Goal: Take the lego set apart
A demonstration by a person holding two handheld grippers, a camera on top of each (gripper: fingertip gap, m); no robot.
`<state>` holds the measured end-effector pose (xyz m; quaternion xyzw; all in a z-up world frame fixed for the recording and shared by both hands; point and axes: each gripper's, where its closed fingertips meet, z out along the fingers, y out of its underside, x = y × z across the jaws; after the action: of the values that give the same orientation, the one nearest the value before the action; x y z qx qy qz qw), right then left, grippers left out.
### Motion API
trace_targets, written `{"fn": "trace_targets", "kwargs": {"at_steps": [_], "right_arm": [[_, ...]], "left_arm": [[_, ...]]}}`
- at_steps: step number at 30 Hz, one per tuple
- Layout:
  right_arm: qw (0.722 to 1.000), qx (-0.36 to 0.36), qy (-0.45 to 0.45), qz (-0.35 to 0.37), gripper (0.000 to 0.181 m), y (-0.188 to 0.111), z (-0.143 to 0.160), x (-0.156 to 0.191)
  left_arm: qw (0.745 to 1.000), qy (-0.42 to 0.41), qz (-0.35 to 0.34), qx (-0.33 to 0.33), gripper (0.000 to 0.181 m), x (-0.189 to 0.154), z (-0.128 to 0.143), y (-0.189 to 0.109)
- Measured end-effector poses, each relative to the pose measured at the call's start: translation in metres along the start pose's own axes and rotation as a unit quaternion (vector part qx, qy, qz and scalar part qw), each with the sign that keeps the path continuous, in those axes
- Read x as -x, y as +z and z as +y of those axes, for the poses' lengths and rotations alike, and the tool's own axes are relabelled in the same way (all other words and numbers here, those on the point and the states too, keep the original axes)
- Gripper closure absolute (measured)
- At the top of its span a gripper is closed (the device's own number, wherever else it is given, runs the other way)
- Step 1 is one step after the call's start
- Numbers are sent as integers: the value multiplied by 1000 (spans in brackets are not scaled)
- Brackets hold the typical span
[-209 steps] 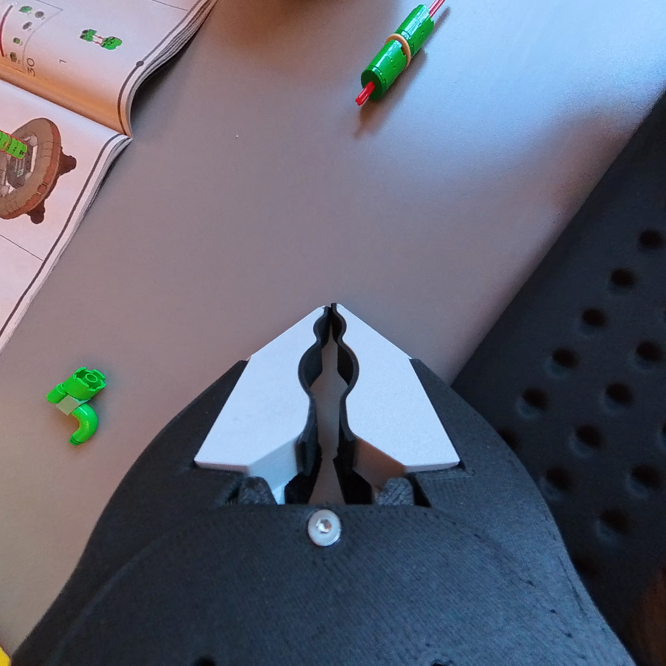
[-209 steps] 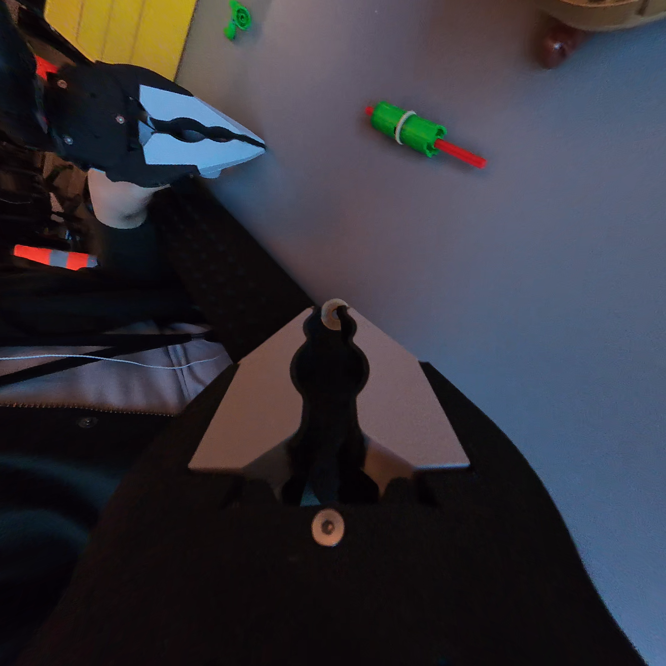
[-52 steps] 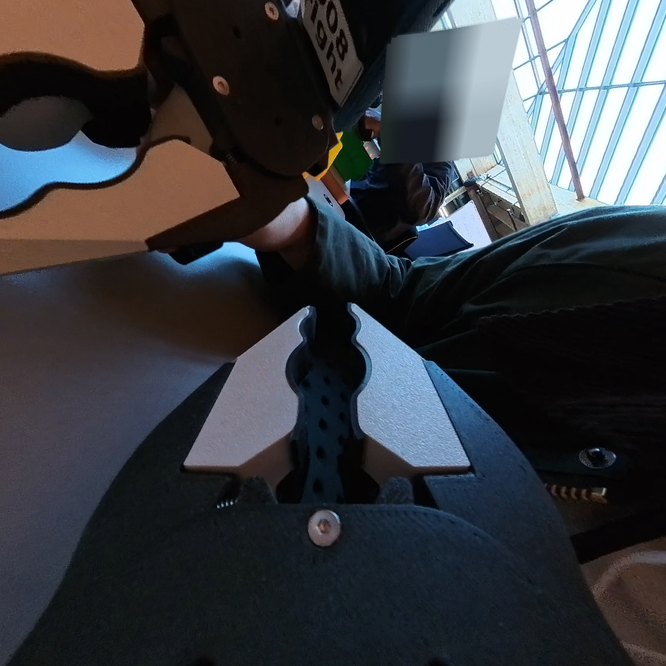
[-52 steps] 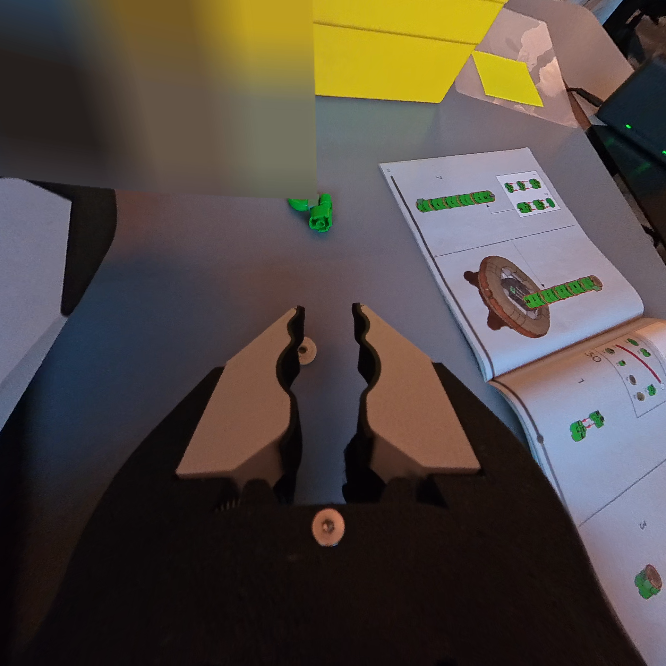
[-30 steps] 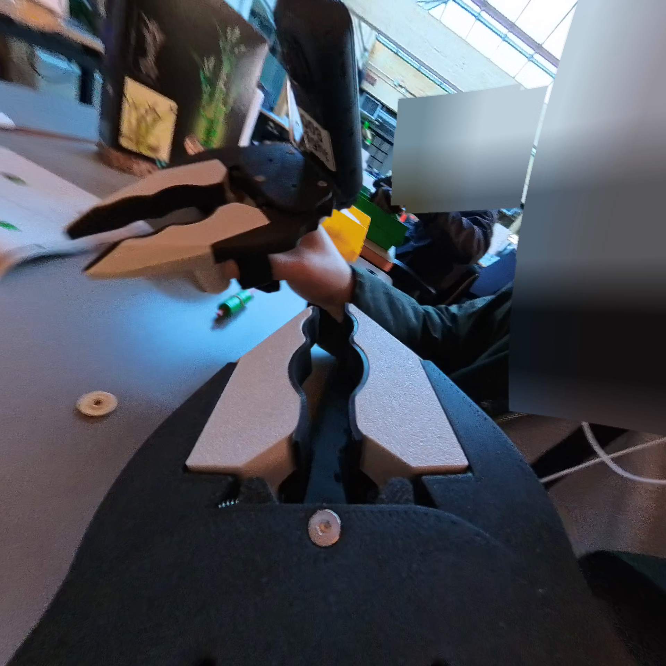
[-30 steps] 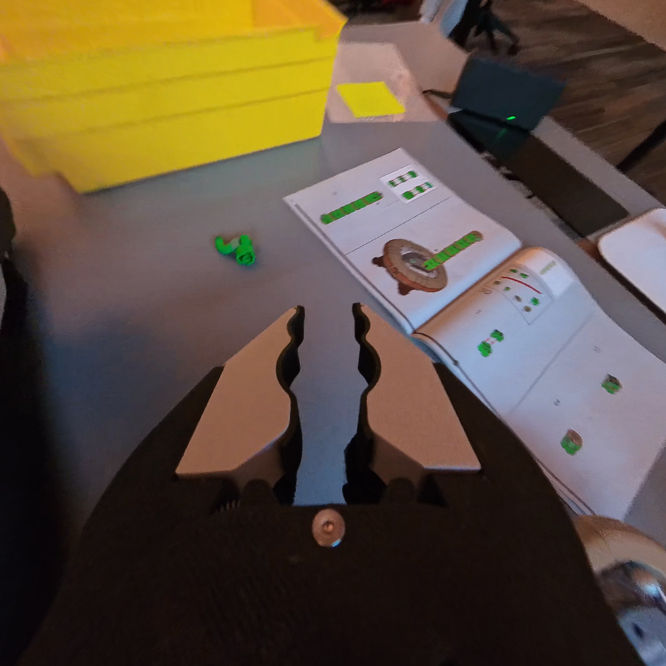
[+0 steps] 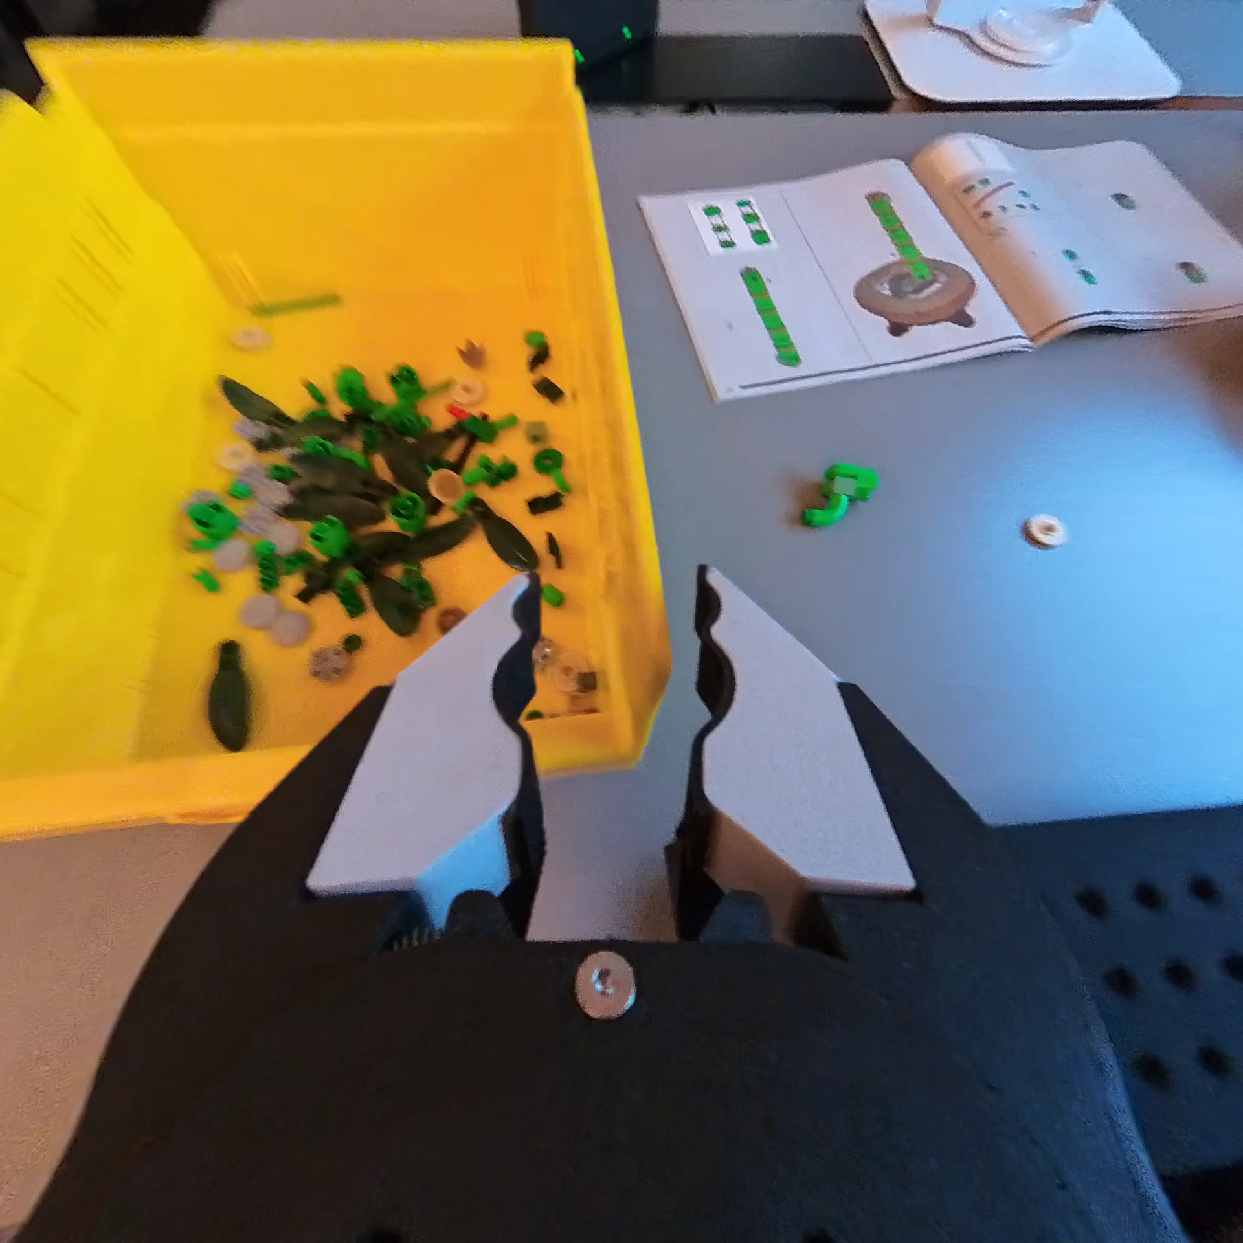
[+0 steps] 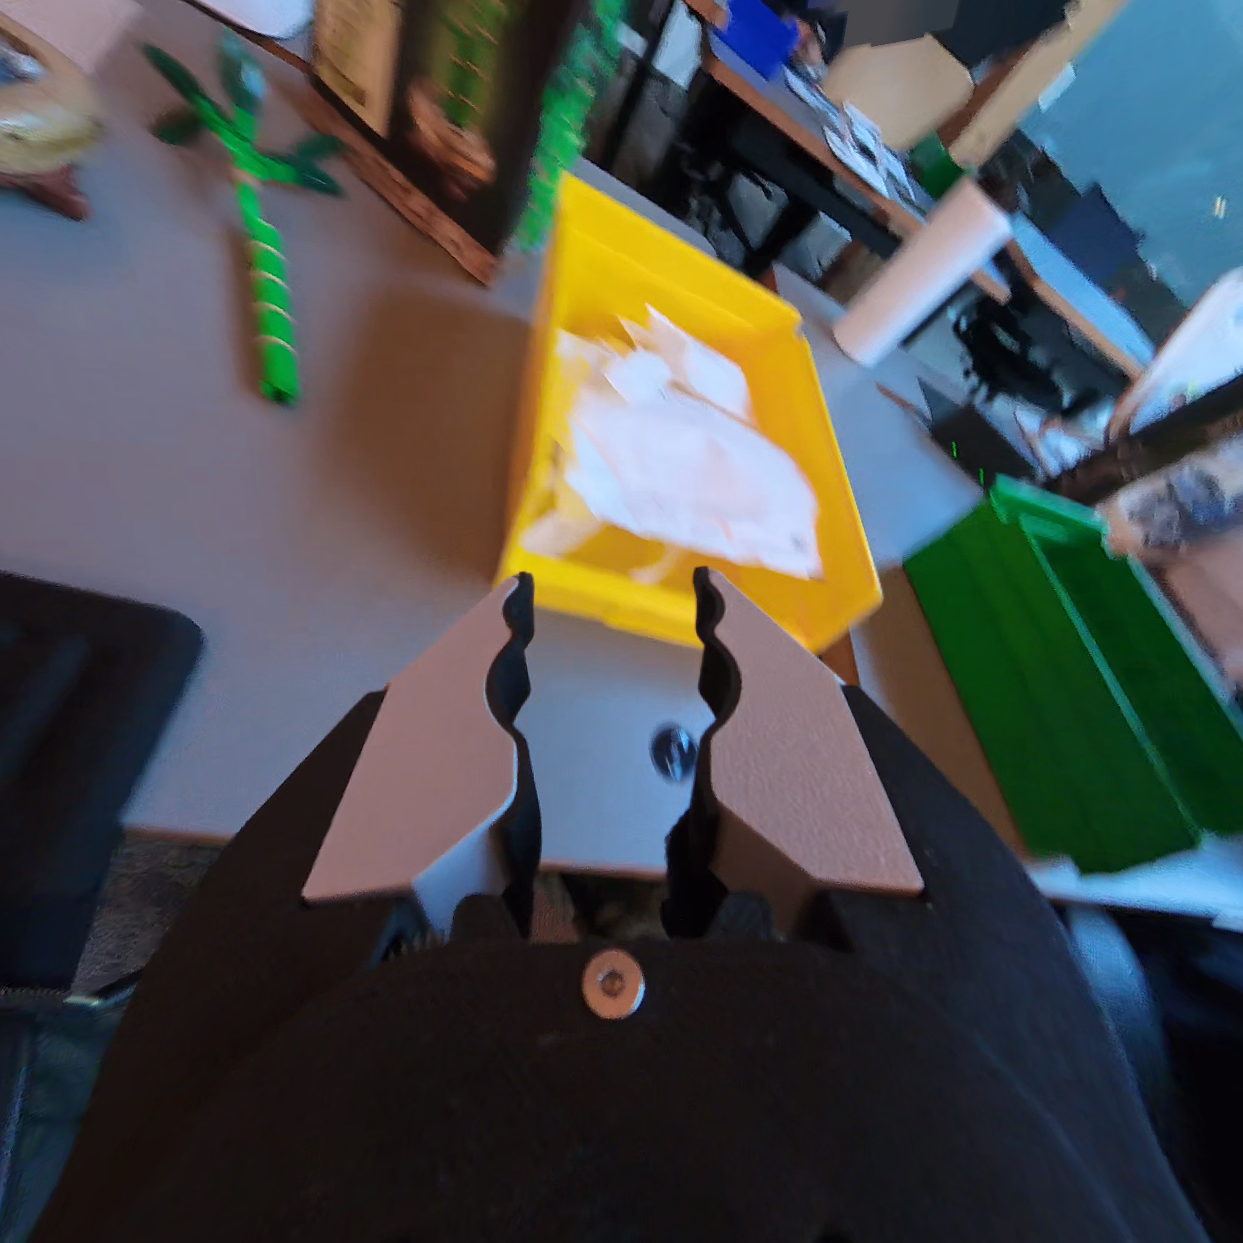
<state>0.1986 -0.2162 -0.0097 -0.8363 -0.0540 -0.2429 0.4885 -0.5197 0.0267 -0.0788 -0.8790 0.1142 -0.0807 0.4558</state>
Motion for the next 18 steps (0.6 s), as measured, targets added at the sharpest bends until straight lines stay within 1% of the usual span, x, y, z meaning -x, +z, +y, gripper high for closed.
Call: {"fn": "trace_targets", "kwargs": {"at_steps": [2,3,4,6,8,12,15,18], "right_arm": [[999,3,43,2,133,-8,24,-17],[998,-2,64,4,133,-11,35,-24],[997,-7,80,9,134,-13,45,-30],[994,-14,103,23,136,-16,64,-42],[991,-33,127,37,139,-16,77,-53],[979,-86,182,17,144,-8,92,-58],[977,-87,195,6,144,2,111,-59],[982,-59,178,-20,144,7,129,-53]], "left_arm": [[999,-26,28,17,152,-6,3,2],[999,-32,36,20,162,-7,4,3],[999,-33,35,23,167,-7,4,4],[999,-26,25,30,169,-7,5,5],[999,-16,8,41,171,-6,5,6],[998,23,-32,56,176,-3,6,6],[996,38,-53,63,178,0,7,5],[992,56,-75,86,181,8,3,-5]]}}
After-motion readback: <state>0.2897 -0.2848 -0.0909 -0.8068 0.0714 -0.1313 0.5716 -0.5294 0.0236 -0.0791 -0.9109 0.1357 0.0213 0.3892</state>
